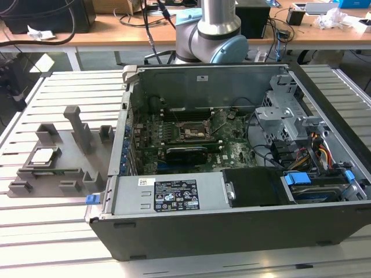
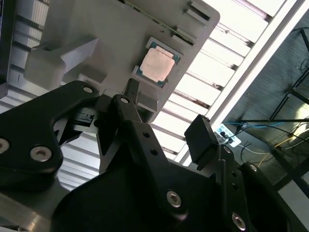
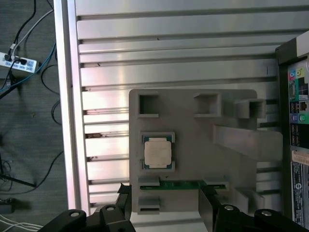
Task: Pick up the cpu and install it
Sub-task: 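Pick up the cpu and move it towards the insertion slot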
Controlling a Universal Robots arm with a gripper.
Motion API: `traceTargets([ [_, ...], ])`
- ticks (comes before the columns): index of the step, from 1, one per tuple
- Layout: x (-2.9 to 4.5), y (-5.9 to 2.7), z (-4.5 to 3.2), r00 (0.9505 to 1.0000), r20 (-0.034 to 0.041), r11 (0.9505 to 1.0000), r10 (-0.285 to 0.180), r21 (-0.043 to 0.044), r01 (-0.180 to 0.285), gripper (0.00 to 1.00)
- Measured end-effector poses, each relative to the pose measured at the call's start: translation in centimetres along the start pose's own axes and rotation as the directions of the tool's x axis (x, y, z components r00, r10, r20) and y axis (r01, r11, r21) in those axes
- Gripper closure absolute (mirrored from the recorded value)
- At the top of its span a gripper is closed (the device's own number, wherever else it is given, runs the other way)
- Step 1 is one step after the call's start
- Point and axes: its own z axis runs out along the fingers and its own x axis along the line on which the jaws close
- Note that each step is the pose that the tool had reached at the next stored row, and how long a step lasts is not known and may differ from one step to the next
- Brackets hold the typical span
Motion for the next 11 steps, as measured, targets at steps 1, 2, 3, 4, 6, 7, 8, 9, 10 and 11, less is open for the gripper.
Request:
traceTargets([
  [1, 0.0, 0.0, 0.13, 1.0, 0.0, 1.0, 0.0, 0.0, 0.0, 0.34],
  [2, 0.01, 0.01, 0.23, 1.0, 0.0001, 1.0, 0.0, -0.0001, 0.0, 0.34],
  [3, 0.01, 0.01, 0.3, 1.0, 0.0, 1.0, 0.0, -0.0001, 0.0, 0.34],
  [4, 0.01, 0.01, 0.43, 1.0, 0.0, 1.0, 0.0, -0.0001, 0.0, 0.34],
  [6, 0.01, 0.01, 0.58, 1.0, 0.0, 1.0, 0.0, -0.0001, 0.0, 0.34],
  [7, 0.02, 0.01, 0.67, 1.0, 0.0, 1.0, 0.0, -0.0001, 0.0, 0.34],
  [8, 0.02, 0.01, 0.74, 1.0, 0.0001, 1.0, 0.0, 0.0, 0.0, 0.34],
  [9, 0.02, 0.02, 0.83, 1.0, 0.0, 1.0, 0.0, -0.0001, 0.0, 0.34],
  [10, 0.02, 0.02, 0.92, 1.0, 0.0001, 1.0, 0.0, -0.0001, 0.0, 0.34],
  [11, 0.03, 0.02, 1.02, 1.0, 0.0, 1.0, 0.0, -0.0001, 0.0, 0.34],
])
